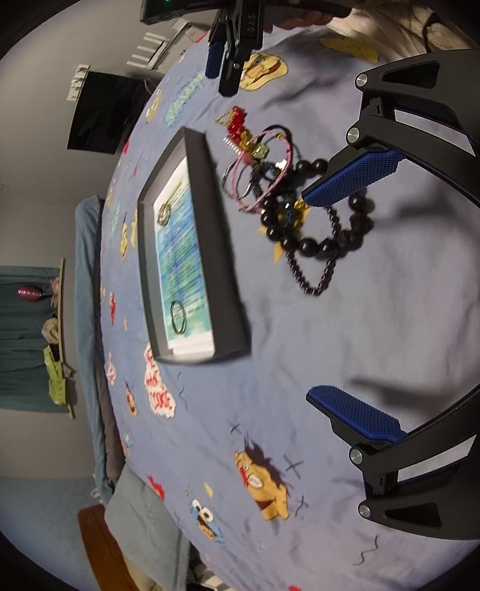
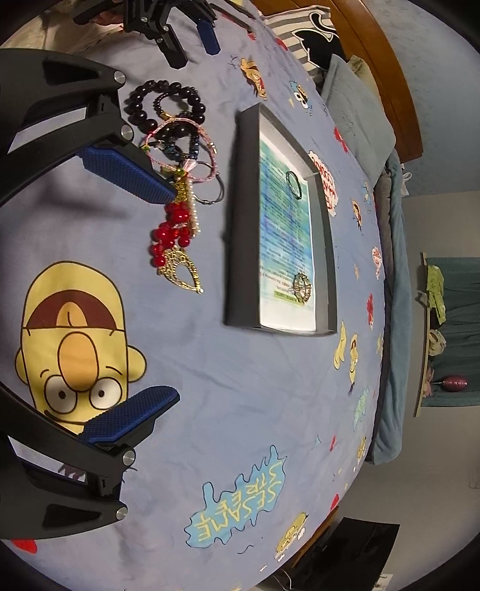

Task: Organize jewelry
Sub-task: 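Move both open tools back over the jewelry pile, then grasp the red-bead gold tassel with the right tool while the left tool grasps the black bead bracelet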

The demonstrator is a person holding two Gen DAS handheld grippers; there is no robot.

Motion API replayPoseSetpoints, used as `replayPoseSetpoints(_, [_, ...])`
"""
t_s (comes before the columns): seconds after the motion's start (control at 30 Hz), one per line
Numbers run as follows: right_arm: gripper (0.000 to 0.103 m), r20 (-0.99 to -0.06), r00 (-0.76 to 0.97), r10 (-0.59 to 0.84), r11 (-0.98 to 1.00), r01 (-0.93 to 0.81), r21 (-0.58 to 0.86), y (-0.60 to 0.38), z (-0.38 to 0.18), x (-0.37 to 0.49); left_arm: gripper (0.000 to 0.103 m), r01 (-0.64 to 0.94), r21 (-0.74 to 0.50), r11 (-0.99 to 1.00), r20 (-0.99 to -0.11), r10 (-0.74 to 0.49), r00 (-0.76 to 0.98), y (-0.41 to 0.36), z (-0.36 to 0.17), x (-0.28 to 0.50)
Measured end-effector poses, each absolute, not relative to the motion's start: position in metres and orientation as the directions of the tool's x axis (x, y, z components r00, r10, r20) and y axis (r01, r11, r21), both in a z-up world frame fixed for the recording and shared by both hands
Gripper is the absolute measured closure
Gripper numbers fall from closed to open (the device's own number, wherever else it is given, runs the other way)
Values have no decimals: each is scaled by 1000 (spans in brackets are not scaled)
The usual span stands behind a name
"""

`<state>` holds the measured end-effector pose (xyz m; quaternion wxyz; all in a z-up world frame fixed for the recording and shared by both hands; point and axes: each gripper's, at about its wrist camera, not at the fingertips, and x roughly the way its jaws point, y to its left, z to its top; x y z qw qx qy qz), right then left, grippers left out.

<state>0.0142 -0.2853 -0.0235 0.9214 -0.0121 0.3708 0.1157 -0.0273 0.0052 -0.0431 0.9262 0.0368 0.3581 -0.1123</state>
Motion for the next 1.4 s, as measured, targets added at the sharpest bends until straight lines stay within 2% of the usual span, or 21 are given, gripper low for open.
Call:
replayPoseSetpoints(0.13, [6,-691,694,201,972,-231,50,-282,-29,16,6,250,11,968,-684,-175,709,-2,-49,-27])
replayPoseSetpoints(0.2, [23,-698,686,206,971,-234,56,-281,-31,19,6,252,-1,968,-684,-184,706,-2,-50,-27])
replayPoseSetpoints(0.47, [57,-731,631,260,963,-223,151,-283,-36,40,6,258,-6,966,-682,-193,706,-2,-49,-26])
replayPoseSetpoints(0.57, [63,-737,623,260,964,-214,158,-282,-37,47,6,259,-11,966,-685,-196,702,-1,-50,-24])
replayPoseSetpoints(0.77, [64,-759,589,279,958,-220,182,-278,-45,58,8,272,-30,962,-685,-218,695,0,-52,-23])
replayPoseSetpoints(0.87, [79,-754,581,306,950,-237,203,-277,-46,58,9,288,-43,957,-684,-238,689,-2,-51,-23])
replayPoseSetpoints(0.93, [80,-750,585,311,949,-240,206,-278,-43,56,9,298,-39,954,-683,-243,689,-4,-51,-23])
replayPoseSetpoints(0.97, [96,-745,587,317,947,-242,212,-279,-42,55,10,300,-37,953,-683,-244,688,-5,-51,-23])
replayPoseSetpoints(1.0, [97,-738,590,327,944,-244,223,-280,-40,54,10,305,-39,952,-684,-247,687,-7,-51,-23])
replayPoseSetpoints(1.2, [102,-696,627,350,936,-256,240,-288,-25,45,26,324,-63,944,-704,-272,656,-9,-56,-19])
replayPoseSetpoints(1.37, [102,-674,650,350,937,-252,243,-291,-15,41,51,328,-79,942,-719,-281,636,-10,-60,-17])
replayPoseSetpoints(1.4, [102,-671,655,348,938,-251,241,-292,-13,41,54,328,-80,941,-721,-282,633,-10,-61,-15])
